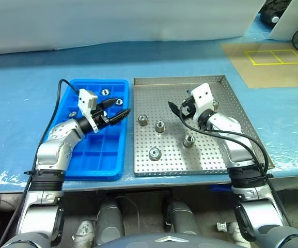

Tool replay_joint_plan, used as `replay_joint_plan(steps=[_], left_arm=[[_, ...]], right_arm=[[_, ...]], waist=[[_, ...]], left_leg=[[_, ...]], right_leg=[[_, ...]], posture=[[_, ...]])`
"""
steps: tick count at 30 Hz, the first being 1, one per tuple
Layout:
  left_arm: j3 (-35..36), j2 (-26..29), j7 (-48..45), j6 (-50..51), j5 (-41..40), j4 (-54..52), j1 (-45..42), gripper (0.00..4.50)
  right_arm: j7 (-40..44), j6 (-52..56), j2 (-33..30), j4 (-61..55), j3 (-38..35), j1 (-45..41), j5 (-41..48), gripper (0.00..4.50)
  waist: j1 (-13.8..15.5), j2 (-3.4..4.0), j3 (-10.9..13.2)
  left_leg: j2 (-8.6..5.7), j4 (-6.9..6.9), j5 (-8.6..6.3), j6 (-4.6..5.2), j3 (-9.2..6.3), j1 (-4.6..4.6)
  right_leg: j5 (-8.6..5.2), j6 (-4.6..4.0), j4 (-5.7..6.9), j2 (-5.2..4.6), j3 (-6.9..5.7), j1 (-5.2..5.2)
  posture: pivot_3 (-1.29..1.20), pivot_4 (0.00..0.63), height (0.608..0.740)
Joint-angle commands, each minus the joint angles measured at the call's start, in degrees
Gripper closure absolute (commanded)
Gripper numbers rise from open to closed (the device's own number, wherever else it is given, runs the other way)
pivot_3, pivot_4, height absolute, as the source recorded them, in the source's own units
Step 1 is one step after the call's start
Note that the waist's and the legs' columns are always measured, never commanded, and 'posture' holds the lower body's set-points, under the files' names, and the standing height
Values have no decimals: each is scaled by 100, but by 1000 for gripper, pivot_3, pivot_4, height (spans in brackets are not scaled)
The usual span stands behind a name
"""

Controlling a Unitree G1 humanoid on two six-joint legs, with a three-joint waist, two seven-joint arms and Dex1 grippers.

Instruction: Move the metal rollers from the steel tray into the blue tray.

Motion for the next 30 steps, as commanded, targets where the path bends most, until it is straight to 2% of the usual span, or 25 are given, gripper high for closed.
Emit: replay_joint_plan(steps=[1, 14, 18, 21, 25, 30], left_arm=[[67, 32, -26, -120, -13, -83, -124, 48], [67, 139, -171, -142, 13, 24, -204, 48], [-248, 195, -673, -200, 123, 253, -555, 48], [-640, 141, -1286, -341, 299, 876, -1200, 48], [-975, -6, -1844, -796, 671, 2018, -1915, 48], [-1378, -269, -2356, -1841, 1446, 3979, -2868, 48]], right_arm=[[72, -72, -50, -193, -57, -51, 40, 0], [254, -13, -88, -356, -31, 64, 64, 0], [935, 198, -472, -523, -136, 3, 420, 0], [1771, 332, -1068, -542, -216, -153, 773, 0], [2285, 386, -1514, -587, -160, -190, 936, 0], [2323, 553, -1623, -938, -225, -75, 1057, 0]], waist=[[0, 0, 0], [0, 0, 0], [13, 0, 0], [59, 0, 0], [19, 0, -2], [-27, 2, -2]], left_leg=[[0, 0, 0, 0, 0, 0], [0, 3, 0, 0, 0, 4], [0, 4, 0, 0, 0, 4], [-2, 10, -1, 2, 0, 9], [-3, 27, -5, 10, 0, 31], [0, 25, -5, 11, 0, 33]], right_leg=[[0, 0, 0, 0, 0, 0], [0, 0, 5, 0, 1, 3], [0, 0, 6, -1, 0, 5], [0, 0, 6, -4, -2, 18], [0, 0, 6, -6, 3, 47], [1, -1, 6, -1, 6, 46]], posture=[[-211, 150, 740], [-223, 150, 740], [-227, 150, 740], [-241, 150, 740], [-263, 150, 740], [-312, 150, 740]])
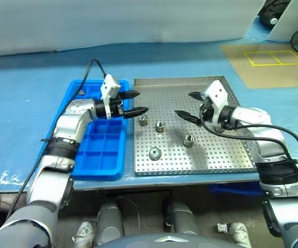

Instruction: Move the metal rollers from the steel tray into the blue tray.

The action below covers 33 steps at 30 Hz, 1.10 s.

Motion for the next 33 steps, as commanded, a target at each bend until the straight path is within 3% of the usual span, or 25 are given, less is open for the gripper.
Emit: replay_joint_plan(steps=[1, 6, 10, 20, 26, 33], left_arm=[[-222, -147, -241, -899, 596, 1299, -699, 48], [-771, -316, 261, -2106, 1819, 2940, -1480, 48], [-874, -456, 131, -2446, 2226, 3542, -1841, 48], [-1153, -610, -469, -2438, 3059, 3971, -2197, 48], [-1509, -593, 116, -2311, 3764, 4070, -2407, 48], [-1572, -607, 363, -2140, 4059, 4112, -2449, 48]], right_arm=[[6, 169, -55, -597, -167, 80, 248, 0], [-43, 561, -129, -1365, -258, 462, 505, 0], [-239, 791, -182, -1772, -368, 712, 581, 0], [-890, 1106, -161, -2461, -467, 1320, 529, 0], [-1189, 1109, -141, -2539, -466, 1459, 494, 0], [-1403, 1049, -112, -2532, -371, 1500, 437, 0]], waist=[[3, 0, 0], [21, 0, 0], [10, 0, 0], [-140, 0, 0], [-274, -1, 0], [-298, 0, 0]], left_leg=[[0, 0, 0, 1, 0, -3], [-4, 6, -8, 14, 0, -8], [-5, 9, -13, 22, 0, 1], [-5, 11, -17, 28, 0, 0], [-5, 9, -18, 29, 0, -1], [-4, 8, -19, 30, 0, 0]], right_leg=[[0, 0, -1, 0, -1, 0], [0, 0, -14, -3, 0, 5], [1, 0, -27, -5, -2, 23], [1, 1, -42, -6, -2, 30], [1, 1, -49, -6, -3, 30], [1, 1, -53, -5, -3, 30]], posture=[[-332, 150, 740], [-402, 150, 740], [-464, 150, 740], [-554, 150, 740], [-570, 150, 740], [-568, 150, 740]])
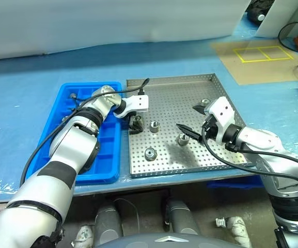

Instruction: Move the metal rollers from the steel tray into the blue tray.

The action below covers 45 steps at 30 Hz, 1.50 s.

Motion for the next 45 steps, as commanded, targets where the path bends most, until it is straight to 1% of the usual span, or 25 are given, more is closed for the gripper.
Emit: replay_joint_plan(steps=[1, 2, 5, 8, 11, 14, 16, 21, 25, 30, 34, 36, 41, 43, 44, 45], left_arm=[[-88, 72, 112, 47, 204, 32, -96, 48], [-75, 69, 103, 51, 202, 33, -92, 48], [-55, 89, -16, -7, 197, 22, -78, 589], [-27, 96, -24, 36, 210, 24, -65, 1541], [-58, 130, -187, 33, 260, 30, -37, 1541], [-37, 144, -259, 6, 252, 19, -12, 2027], [-3, 134, -165, 61, 244, 22, -4, 2027], [127, 138, -404, -1, 96, -18, 44, 2027], [434, 136, -257, -71, -169, -88, 53, 2027], [1196, 114, -788, 91, -991, -358, -50, 2027], [1679, 306, -1387, -242, -1650, -945, 149, 2027], [1864, 530, -1695, 107, -1941, -1322, 292, 2027], [1944, 1393, -2019, 470, -2199, -2557, 1129, 2027], [1979, 1637, -2028, 706, -2324, -3077, 1452, 2027], [2039, 1795, -1992, 890, -2427, -3468, 1686, 2027], [2139, 1958, -1912, 1077, -2532, -3883, 1927, 2027]], right_arm=[[-112, -119, 13, -230, -55, -2, -68, 0], [-127, -127, 19, -214, -54, -13, -72, 0], [-170, -138, 35, -201, -49, -26, -81, 0], [-182, -164, 41, -160, -44, -35, -106, 0], [-198, -179, 42, -136, -44, -48, -123, 0], [-199, -178, 43, -129, -36, -64, -112, 0], [-198, -183, 43, -113, -29, -78, -111, 0], [-171, -219, 25, -44, 8, -139, -133, 0], [-93, -299, 8, 76, 71, -251, -164, 0], [45, -377, 54, 249, 118, -563, -117, 0], [341, -478, 76, 452, 233, -876, -29, 0], [634, -575, 57, 603, 390, -1062, 5, 0], [1300, -809, 192, 1163, 704, -1749, 116, 0], [1551, -930, 269, 1407, 831, -2019, 126, 0], [1736, -1013, 341, 1570, 932, -2204, 135, 0], [1941, -1093, 431, 1733, 1044, -2398, 159, 0]], waist=[[0, 0, 0], [0, 0, 0], [-3, 0, 0], [-12, 0, 0], [-23, 0, 0], [-50, 0, 0], [-64, 0, 0], [-76, 0, 0], [-78, 0, 0], [-41, -1, 1], [15, 0, 2], [34, 0, 2], [36, 4, 3], [89, 6, 4], [123, 7, 4], [213, 6, 5]], left_leg=[[0, 0, 0, 0, 0, 0], [0, 0, 0, 0, 0, 0], [0, 0, 0, 0, 0, 1], [0, 0, 0, 0, 0, 1], [1, -1, 0, 0, 0, 1], [0, -1, -1, 1, 0, 0], [0, -2, -1, 1, 0, 0], [-1, -2, -1, 2, 0, 0], [0, -6, -1, 2, 0, -2], [-2, -7, -2, 3, 0, -6], [-2, -12, -2, 2, 0, -4], [0, -18, -1, 1, 0, -2], [2, -33, 3, -4, 3, 6], [5, -36, 4, -7, 2, 1], [6, -36, 5, -8, 2, 0], [6, -36, 5, -8, 2, -4]], right_leg=[[0, 0, 0, 0, 0, 0], [0, 0, 0, 0, 0, 0], [0, 0, 0, 0, 0, 0], [0, 0, 0, 0, 0, 0], [0, 0, 0, 1, 0, 0], [0, 0, -3, 0, 0, 1], [0, 0, -4, 0, 0, 0], [0, 0, -5, 0, -1, 1], [0, 0, -7, 0, -2, 0], [0, -1, -9, -2, -4, -1], [0, -2, -10, -2, -4, -1], [0, -2, -9, -2, -5, -1], [0, -4, -8, 0, -6, -3], [0, -4, -6, 0, -12, -6], [0, -5, -6, 0, -14, -8], [0, -5, -5, -1, -19, -8]], posture=[[-568, 150, 740], [-567, 150, 740], [-564, 150, 740], [-562, 150, 740], [-561, 150, 740], [-558, 150, 740], [-554, 150, 740], [-539, 150, 740], [-520, 150, 740], [-481, 150, 740], [-437, 150, 740], [-391, 150, 740], [-284, 150, 740], [-249, 150, 740], [-192, 150, 740], [-172, 150, 740]])
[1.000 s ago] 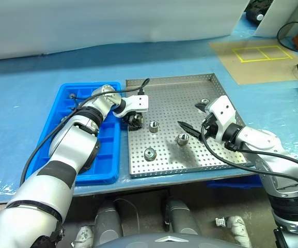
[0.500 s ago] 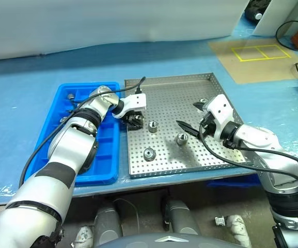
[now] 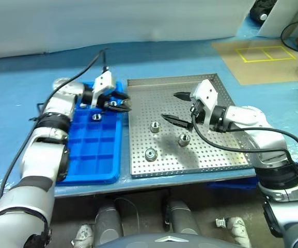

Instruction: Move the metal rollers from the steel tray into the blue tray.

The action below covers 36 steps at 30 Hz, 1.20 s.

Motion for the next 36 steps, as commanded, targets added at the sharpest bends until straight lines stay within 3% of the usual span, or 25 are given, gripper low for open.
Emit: replay_joint_plan(steps=[1, 5, 11, 19, 28, 36], left_arm=[[387, 501, 165, 628, -511, -1553, 575, 2027], [767, 974, 687, 1268, -817, -2940, 1314, 2027], [1854, 1724, 1529, 2447, -1301, -4974, 3089, 2027], [3155, 1794, 2318, 3301, -1770, -6381, 5305, 2027], [2621, 1253, 3218, 3186, -1812, -6194, 5308, 2027], [2090, 920, 3595, 2558, -1649, -5185, 4894, 2027]], right_arm=[[690, -415, 275, 412, 324, -657, 137, 0], [1155, -963, 670, 1192, 709, -1222, -116, 0], [1757, -1752, 1550, 2437, 1083, -1894, -276, 0], [2350, -2452, 2511, 3511, 1281, -2379, -414, 0], [2654, -2633, 2734, 3716, 1222, -2426, -544, 0], [2486, -2511, 2558, 3438, 1149, -2224, -654, 0]], waist=[[114, 0, 1], [262, 1, 2], [443, 1, 3], [745, -9, 4], [1141, -7, 5], [1145, -11, 2]], left_leg=[[2, 0, 0, 0, 0, -1], [8, -6, 3, -7, -1, -6], [6, -20, 8, -16, -4, -23], [13, -22, 15, -28, -22, -62], [10, -20, 17, -33, -38, -55], [9, -19, 26, -47, -46, -53]], right_leg=[[0, 0, 0, 0, -2, 0], [-3, -5, 8, 0, -10, -13], [-9, -12, 16, -2, -17, -39], [-13, -18, 28, 0, -38, -78], [-16, -16, 68, -8, -48, -75], [-16, -16, 79, 0, -43, -82]], posture=[[-152, 150, 740], [-42, 150, 740], [180, 150, 740], [339, 150, 740], [360, 150, 740], [287, 150, 740]])
